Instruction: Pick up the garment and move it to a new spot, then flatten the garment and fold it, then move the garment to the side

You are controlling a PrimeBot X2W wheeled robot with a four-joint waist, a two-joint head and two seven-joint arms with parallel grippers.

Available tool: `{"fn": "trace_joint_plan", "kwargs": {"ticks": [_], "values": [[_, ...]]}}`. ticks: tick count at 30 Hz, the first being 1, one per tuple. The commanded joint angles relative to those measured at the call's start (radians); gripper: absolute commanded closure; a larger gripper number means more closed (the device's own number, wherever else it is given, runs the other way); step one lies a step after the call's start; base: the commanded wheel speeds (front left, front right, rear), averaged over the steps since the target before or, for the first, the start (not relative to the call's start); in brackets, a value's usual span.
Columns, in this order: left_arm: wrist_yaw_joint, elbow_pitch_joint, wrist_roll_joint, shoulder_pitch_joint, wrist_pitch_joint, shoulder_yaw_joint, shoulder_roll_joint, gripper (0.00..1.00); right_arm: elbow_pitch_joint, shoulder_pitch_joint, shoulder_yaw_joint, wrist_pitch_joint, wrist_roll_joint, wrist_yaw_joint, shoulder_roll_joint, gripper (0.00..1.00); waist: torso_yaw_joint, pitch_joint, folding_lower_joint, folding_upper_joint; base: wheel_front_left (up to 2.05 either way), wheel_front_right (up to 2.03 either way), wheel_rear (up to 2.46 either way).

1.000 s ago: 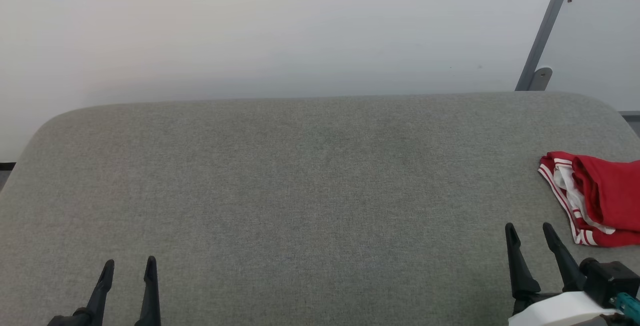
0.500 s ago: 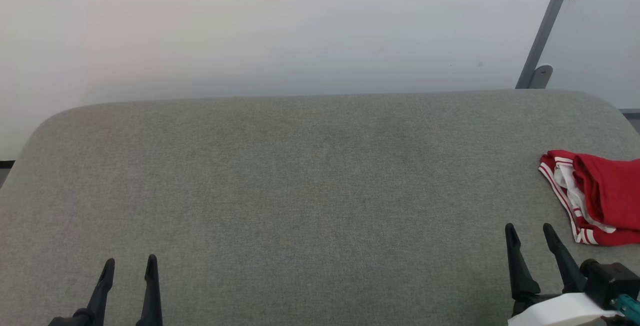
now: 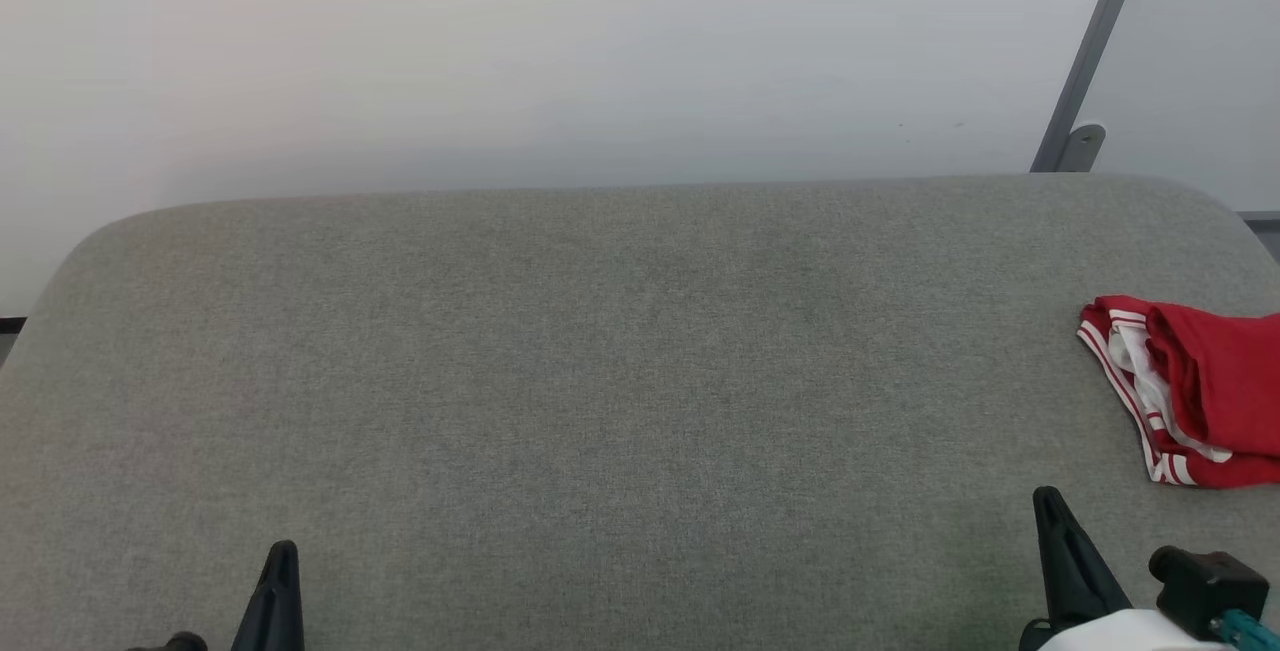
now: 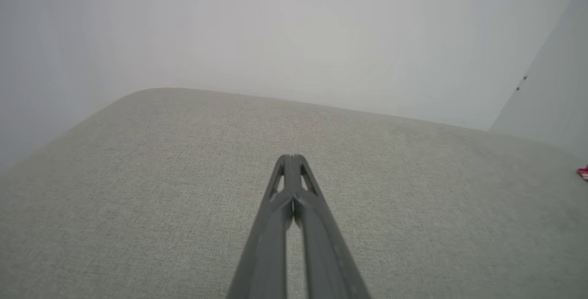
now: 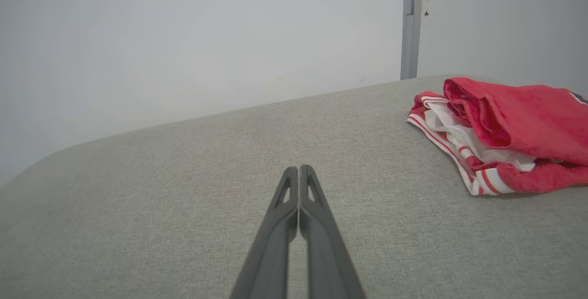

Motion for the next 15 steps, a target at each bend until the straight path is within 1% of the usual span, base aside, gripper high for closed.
{"fn": "trace_joint_plan", "kwargs": {"ticks": [1, 15], "values": [[0.0, -0.01, -0.038, -0.016, 0.006, 0.003, 0.006, 1.0, -0.014, -0.022, -0.006, 0.007, 0.036, 0.0, -0.001, 1.0, 0.0, 0.0, 0.0, 0.0, 0.0, 0.0, 0.0], [-0.001, 0.019, -0.289, -0.076, 0.071, 0.007, -0.001, 1.0, -0.01, -0.057, -0.017, 0.062, 0.274, 0.0, 0.006, 1.0, -0.003, 0.007, 0.0, 0.0, 0.0, 0.0, 0.0]]}}
